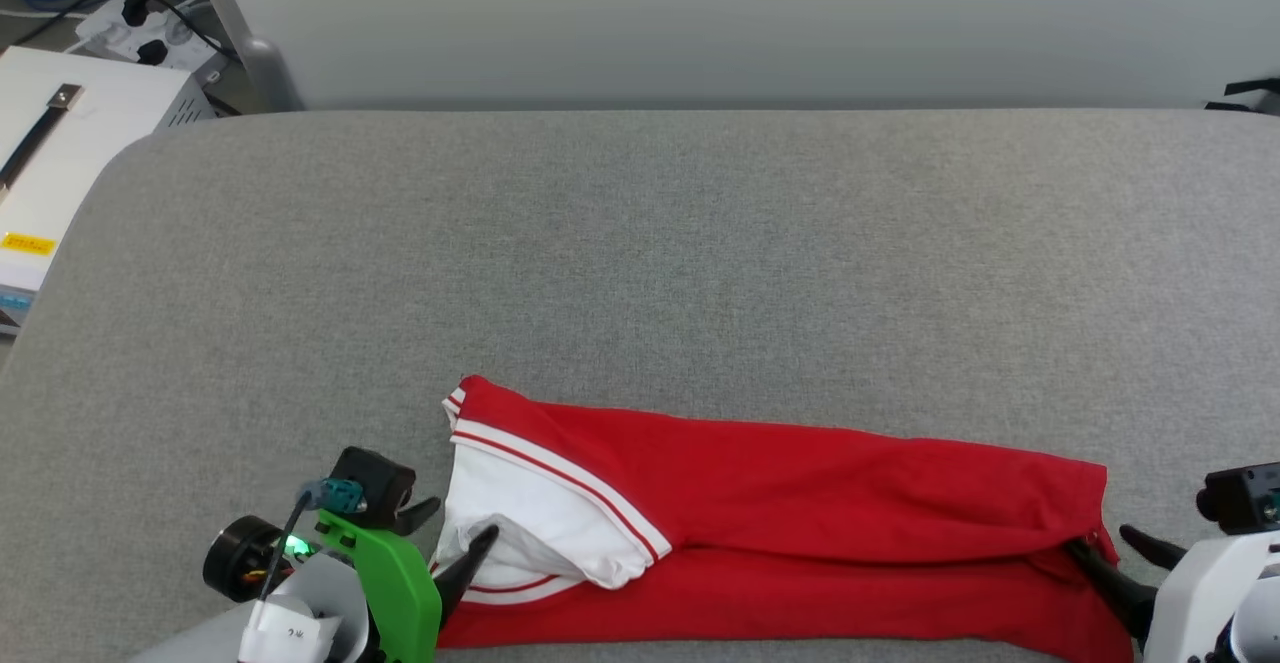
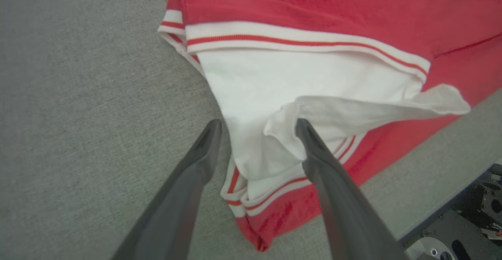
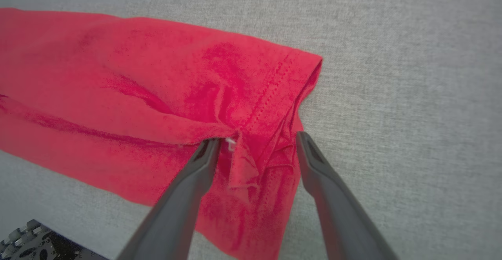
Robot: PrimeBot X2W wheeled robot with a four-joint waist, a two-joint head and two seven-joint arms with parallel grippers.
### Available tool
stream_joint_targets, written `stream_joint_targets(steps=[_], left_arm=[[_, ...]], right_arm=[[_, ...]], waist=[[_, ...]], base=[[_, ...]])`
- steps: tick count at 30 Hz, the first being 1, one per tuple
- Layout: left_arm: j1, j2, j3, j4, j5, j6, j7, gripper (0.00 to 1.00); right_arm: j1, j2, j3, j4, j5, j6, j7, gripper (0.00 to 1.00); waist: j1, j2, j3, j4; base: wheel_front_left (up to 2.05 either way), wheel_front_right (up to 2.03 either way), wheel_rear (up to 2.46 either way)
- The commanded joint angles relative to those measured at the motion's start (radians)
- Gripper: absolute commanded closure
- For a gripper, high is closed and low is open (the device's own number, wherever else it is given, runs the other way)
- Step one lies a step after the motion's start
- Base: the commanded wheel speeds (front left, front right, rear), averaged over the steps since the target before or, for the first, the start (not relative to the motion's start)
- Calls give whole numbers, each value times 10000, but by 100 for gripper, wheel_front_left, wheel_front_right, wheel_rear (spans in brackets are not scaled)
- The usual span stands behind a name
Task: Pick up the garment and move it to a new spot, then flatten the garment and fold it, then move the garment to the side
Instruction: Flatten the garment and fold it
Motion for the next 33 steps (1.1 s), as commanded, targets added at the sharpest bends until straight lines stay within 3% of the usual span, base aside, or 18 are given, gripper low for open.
stream_joint_targets(steps=[1, 10, 15, 19, 26, 33], left_arm=[[223, 39, 168, -10, 239, 241, -452, 0], [781, 194, 1198, -753, 971, 2095, -2253, 0], [1176, -65, 2393, -1298, 1982, 3024, -2380, 0], [1828, -477, 3614, -1714, 3131, 3450, -2385, 0], [3070, -1488, 5590, -2166, 4924, 3666, -2387, 0], [3988, -2498, 7248, -2148, 6325, 3091, -2387, 0]], right_arm=[[189, -124, -181, -262, -68, -7, -190, 0], [870, -500, -1840, -2331, -161, -7, -95, 0], [1067, -566, -2719, -2821, -289, -7, 944, 0], [1130, -470, -2915, -2626, 126, -7, 2319, 0], [957, -304, -2983, -1937, 693, -7, 3638, 0], [616, 6, -2686, -1100, 965, -7, 3830, 0]], waist=[[1, 0, -283, -64], [1, 0, -591, -36], [1, 0, -468, 74], [1, 0, -327, 213], [1, 0, 37, 591], [1, 0, 456, 966]], base=[[0, 0, 0], [0, 0, 0], [0, 0, 0], [0, 0, 0], [0, 0, 0], [0, 0, 0]])
